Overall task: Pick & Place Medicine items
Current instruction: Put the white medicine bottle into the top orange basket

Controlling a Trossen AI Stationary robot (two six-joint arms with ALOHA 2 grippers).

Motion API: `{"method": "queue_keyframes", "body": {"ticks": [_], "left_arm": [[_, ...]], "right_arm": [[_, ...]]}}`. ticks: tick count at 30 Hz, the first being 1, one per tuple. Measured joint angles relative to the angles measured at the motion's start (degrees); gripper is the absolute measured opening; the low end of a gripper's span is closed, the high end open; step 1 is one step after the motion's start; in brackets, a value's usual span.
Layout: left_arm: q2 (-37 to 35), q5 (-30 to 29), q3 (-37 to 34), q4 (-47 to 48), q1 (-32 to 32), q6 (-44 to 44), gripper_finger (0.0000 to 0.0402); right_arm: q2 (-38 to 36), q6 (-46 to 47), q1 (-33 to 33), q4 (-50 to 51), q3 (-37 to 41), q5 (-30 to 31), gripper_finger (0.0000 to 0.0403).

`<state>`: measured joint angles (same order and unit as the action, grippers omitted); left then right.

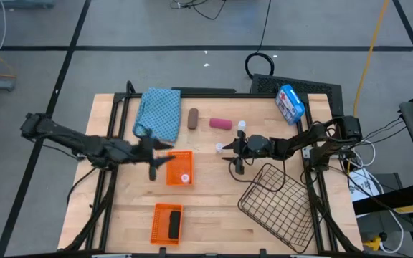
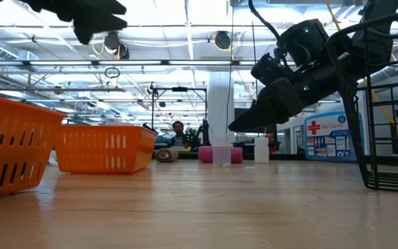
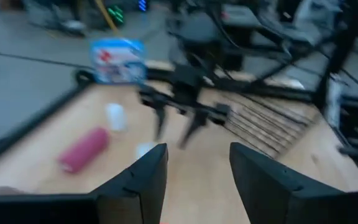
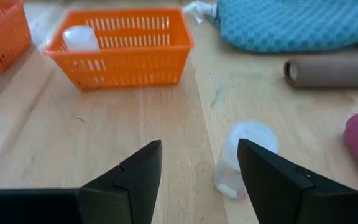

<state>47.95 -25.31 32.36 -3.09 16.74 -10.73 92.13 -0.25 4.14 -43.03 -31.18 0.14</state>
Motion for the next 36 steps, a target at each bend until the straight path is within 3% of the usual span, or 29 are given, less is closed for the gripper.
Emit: {"method": "queue_keyframes", "body": {"ticks": [3,7,11,15,22,30,36], "left_arm": [[-5.7,-4.3,0.0,2.7,-0.6,1.7,0.0172],[-10.3,-8.5,0.0,5.9,-1.1,2.8,0.0166],[-11.4,-9.6,0.0,9.8,-1.8,4.7,0.0159],[-10.3,-9.8,0.0,13.1,-3.1,4.4,0.0157],[-6.8,-9.8,0.0,14.7,-4.9,3.6,0.0156],[-4.9,-9.3,0.0,14.8,-6.1,3.5,0.0157],[-6.5,-9.3,0.0,11.9,-6.3,6.4,0.0157]], "right_arm": [[-3.4,0.0,0.2,-0.1,0.0,0.7,0.0199],[-10.8,-0.3,1.6,0.2,0.0,8.1,0.0197],[-17.1,-1.1,4.0,4.3,-0.1,14.9,0.0197],[-19.5,-0.2,8.4,15.0,-0.1,19.5,0.0197],[-17.4,6.9,16.1,30.0,0.5,19.3,0.0200],[-17.0,8.1,16.4,29.6,3.9,14.4,0.0204],[-16.9,8.7,16.5,29.5,6.7,14.7,0.0197]]}}
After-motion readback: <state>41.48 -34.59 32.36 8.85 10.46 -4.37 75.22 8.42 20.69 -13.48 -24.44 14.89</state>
